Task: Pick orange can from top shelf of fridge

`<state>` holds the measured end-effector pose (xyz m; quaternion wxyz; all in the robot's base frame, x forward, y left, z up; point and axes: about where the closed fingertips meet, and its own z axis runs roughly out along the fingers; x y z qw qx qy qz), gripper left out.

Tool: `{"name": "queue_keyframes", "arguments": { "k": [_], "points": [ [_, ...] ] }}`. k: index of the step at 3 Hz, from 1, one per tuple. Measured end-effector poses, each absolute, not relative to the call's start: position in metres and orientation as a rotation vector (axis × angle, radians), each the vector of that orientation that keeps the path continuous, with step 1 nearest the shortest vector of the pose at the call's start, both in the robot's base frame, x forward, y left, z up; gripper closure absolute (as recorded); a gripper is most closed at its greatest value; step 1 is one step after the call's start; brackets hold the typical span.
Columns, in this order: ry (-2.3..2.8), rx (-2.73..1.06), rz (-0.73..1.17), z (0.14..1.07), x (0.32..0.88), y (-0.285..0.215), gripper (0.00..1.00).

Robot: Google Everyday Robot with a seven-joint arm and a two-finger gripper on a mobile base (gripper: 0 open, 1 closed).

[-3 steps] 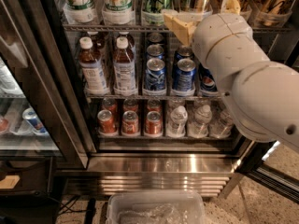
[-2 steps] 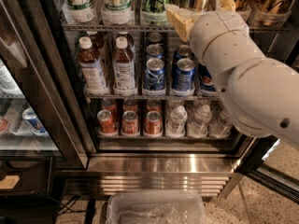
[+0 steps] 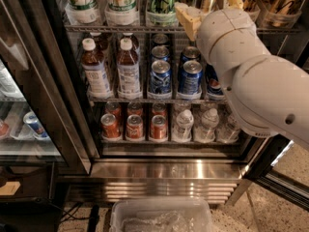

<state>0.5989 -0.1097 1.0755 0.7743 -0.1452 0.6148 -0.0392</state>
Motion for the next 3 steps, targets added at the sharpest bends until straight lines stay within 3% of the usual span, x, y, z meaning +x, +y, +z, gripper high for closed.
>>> {"name": "queue_keyframes", "arguments": {
  "k": [1, 3],
  "points": [
    [1.36, -0.306, -0.095, 1.078, 0.611, -0.114, 0.33],
    [1.385, -0.284, -0.078, 1.08, 0.622, -0.113, 0.31]
  ]
}}
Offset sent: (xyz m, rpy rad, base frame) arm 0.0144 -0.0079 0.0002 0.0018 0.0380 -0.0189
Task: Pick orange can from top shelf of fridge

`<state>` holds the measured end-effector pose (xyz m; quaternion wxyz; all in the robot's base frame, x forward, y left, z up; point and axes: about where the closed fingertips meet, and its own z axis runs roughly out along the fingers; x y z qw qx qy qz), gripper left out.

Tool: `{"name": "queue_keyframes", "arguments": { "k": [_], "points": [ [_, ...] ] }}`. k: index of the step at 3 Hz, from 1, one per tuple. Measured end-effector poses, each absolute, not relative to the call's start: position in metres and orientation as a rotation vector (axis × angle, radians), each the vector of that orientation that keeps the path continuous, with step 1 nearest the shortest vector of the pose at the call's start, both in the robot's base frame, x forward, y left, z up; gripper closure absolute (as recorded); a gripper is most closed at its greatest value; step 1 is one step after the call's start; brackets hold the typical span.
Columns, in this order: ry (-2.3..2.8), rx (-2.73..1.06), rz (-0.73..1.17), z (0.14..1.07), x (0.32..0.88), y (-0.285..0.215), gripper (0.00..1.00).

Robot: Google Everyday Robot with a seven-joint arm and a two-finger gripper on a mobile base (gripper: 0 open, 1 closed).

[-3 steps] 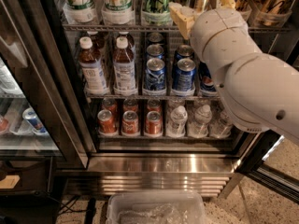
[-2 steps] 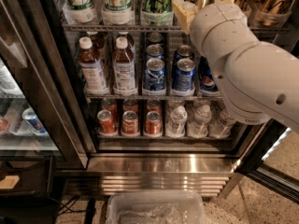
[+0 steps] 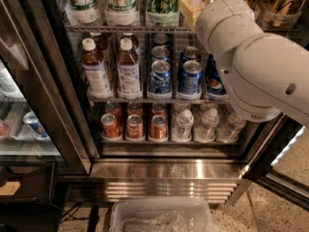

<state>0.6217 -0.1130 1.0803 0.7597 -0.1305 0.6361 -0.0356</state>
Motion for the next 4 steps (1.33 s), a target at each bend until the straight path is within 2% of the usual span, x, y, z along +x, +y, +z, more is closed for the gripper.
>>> {"name": "queue_keyframes", "arguments": {
  "k": [4],
  "points": [
    [1.435, -0.25, -0.085, 1.078, 0.643, -0.123, 0.31]
  ]
}}
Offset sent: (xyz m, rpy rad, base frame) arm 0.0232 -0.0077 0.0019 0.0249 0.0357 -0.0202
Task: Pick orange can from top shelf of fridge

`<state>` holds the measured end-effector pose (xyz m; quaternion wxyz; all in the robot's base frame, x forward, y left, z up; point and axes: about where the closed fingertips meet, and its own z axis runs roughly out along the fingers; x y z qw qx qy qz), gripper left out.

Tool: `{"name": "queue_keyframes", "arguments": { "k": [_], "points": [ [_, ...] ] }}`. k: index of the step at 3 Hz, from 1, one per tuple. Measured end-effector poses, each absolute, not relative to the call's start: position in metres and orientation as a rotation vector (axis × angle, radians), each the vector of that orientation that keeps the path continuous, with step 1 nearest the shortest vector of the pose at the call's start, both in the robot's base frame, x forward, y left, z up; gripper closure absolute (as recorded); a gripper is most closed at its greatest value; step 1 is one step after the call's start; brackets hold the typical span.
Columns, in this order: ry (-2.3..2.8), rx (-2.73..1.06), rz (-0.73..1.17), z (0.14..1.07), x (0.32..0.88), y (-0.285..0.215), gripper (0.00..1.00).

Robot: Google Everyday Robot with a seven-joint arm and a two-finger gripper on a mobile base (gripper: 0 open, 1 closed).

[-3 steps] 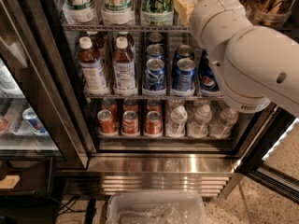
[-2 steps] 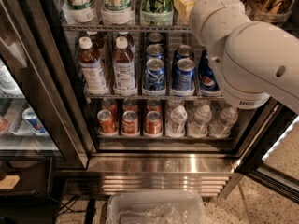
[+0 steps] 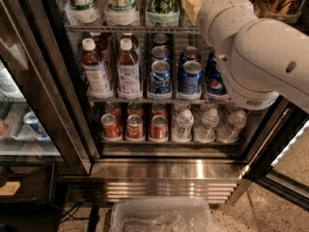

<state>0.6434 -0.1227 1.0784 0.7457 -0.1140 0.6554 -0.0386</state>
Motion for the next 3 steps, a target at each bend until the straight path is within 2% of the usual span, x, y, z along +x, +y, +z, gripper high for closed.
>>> {"name": "queue_keyframes", "arguments": {
  "k": [1, 3],
  "points": [
    [1.446, -0.249, -0.089, 1.075, 0.6458, -0.1252, 0.5],
    [1.454, -0.251, -0.085, 1.0731, 0.647, -0.1257, 0.96]
  ]
}}
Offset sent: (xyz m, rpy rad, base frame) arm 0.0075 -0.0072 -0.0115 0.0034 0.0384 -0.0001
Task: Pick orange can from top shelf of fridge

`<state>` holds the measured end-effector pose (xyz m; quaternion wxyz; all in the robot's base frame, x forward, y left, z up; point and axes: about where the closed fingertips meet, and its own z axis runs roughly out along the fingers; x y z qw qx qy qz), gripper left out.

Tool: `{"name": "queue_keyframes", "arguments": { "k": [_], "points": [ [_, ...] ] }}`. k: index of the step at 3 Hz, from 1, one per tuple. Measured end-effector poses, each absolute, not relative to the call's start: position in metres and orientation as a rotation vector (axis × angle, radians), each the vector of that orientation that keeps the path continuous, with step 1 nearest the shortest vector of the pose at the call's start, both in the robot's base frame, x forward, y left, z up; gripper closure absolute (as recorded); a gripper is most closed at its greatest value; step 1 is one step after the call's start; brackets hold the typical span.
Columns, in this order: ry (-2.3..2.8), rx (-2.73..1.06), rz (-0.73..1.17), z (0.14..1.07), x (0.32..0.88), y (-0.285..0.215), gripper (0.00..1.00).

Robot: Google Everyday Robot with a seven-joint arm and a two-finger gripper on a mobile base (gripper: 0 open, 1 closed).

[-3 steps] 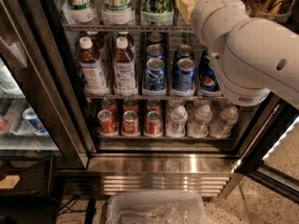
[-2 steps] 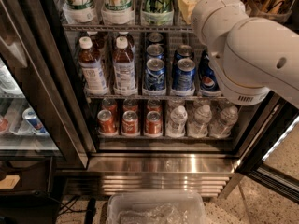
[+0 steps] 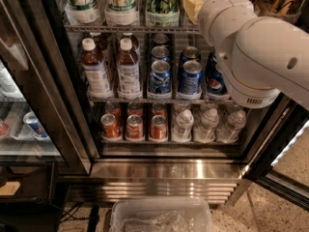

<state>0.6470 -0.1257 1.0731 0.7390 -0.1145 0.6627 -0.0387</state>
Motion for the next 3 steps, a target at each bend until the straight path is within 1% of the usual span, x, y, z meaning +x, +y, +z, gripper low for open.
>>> {"name": "queue_keyframes", "arguments": {
  "k": [1, 3],
  "points": [
    [1.454, -0.251, -0.085, 1.073, 0.647, -0.126, 1.0],
    [1.434, -0.251, -0.06, 1.084, 0.646, -0.122, 1.0]
  ]
}}
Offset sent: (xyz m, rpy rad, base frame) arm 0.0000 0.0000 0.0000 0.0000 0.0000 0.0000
